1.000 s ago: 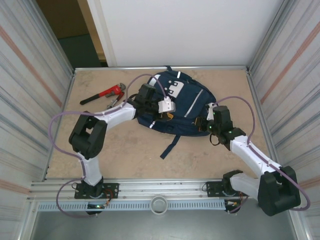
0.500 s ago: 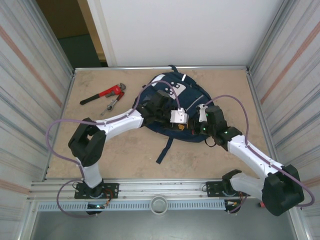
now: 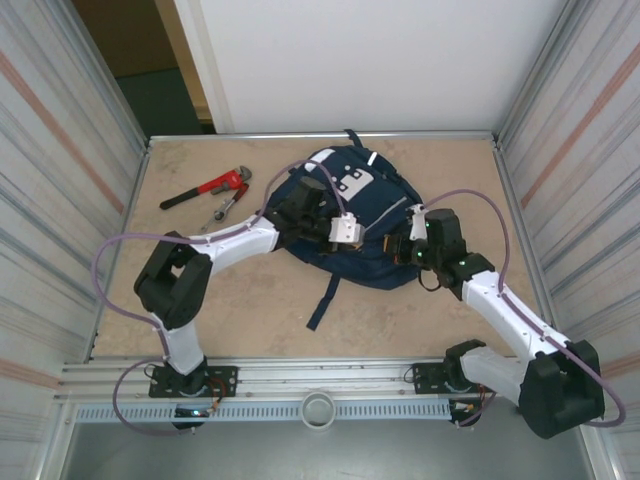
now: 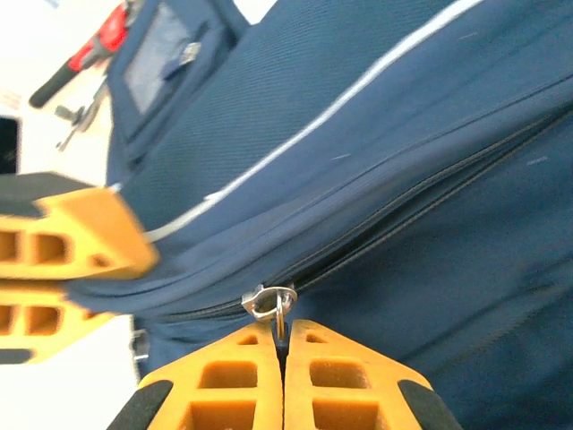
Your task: Pack the student bag
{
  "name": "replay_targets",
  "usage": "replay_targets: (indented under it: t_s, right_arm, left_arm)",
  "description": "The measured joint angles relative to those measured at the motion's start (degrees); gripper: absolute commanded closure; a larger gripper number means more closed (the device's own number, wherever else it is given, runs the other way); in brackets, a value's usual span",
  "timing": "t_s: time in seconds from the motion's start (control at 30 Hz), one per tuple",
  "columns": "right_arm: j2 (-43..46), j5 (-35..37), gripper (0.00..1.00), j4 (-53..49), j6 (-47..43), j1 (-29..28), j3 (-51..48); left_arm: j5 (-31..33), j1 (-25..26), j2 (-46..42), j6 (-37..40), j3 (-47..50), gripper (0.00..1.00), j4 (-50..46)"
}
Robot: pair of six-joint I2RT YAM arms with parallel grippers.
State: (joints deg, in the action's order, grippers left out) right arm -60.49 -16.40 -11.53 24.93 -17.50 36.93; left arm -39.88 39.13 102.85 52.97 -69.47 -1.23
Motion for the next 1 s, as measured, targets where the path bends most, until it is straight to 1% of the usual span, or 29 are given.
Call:
replay_targets:
  t_s: [0.1, 0.17, 0.2, 0.27, 0.33, 0.37, 0.43, 0.5, 0.6, 0.7, 0.77, 0.87, 0.93, 1.0]
  right_arm:
    - [-1.5, 0.0, 1.0, -1.6, -0.2, 1.7, 1.3]
    - [-2.4, -0.3, 1.0, -1.6, -0.4, 1.7, 1.9]
    - [-2.7, -0.4, 1.0, -1.4, -0.7, 1.2, 2.0]
    - [-3.1, 0.1, 1.0, -1.0, -1.5, -0.8, 2.0]
    - [-3.6, 1.4, 1.0, -1.0, -1.9, -3.5, 2.6]
    - [-3.8, 1.8, 1.0, -1.0, -2.1, -4.8, 2.9]
    - [-4.1, 2.9, 1.0, -0.9, -2.2, -7.5, 3.5]
    - [-4.1, 3.4, 1.0, -0.5, -2.1, -9.7, 3.8]
    - [-4.3, 3.8, 1.0, -0.3, -2.1, -12.8, 4.2]
    - [-4.9, 4.0, 1.0, 0.1, -1.8, -15.1, 5.0]
    - [-5.0, 4.0, 1.0, 0.6, -1.6, -16.2, 5.3]
    - [-5.0, 4.0, 1.0, 0.9, -1.4, -17.2, 5.4]
    - [-5.0, 4.2, 1.0, 0.8, -1.4, -17.4, 5.4]
    - [-5.1, 4.9, 1.0, 0.4, -1.5, -17.3, 5.4]
  left_arm:
    - [-3.8, -2.1, -1.2, -0.2, 2.9, 0.99, 1.7]
    - [-5.4, -3.6, -2.0, -0.5, 4.7, 0.98, 3.0]
    - [-5.9, -4.3, -2.4, -0.6, 5.5, 0.93, 3.5]
    - [-6.0, -5.4, -3.2, -0.9, 6.7, 0.76, 4.0]
    - [-4.8, -6.6, -4.5, -2.2, 8.0, 0.56, 3.5]
    - [-3.7, -7.1, -5.3, -3.3, 8.5, 0.5, 3.0]
    - [-0.8, -7.7, -7.7, -6.1, 9.7, 0.42, 2.0]
    - [1.9, -7.4, -10.6, -8.6, 11.0, 0.36, 1.4]
    - [6.1, -4.3, -15.4, -12.2, 12.7, 0.32, 1.5]
    - [9.9, -0.1, -16.9, -13.9, 12.8, 0.33, 1.5]
    - [11.7, 1.6, -16.0, -14.1, 12.5, 0.37, 0.9]
    - [13.7, 1.8, -12.9, -14.3, 11.5, 0.53, -1.0]
    - [13.9, 1.7, -11.3, -14.1, 11.0, 0.64, -1.8]
    - [13.7, 1.6, -11.0, -14.0, 10.8, 0.8, -2.0]
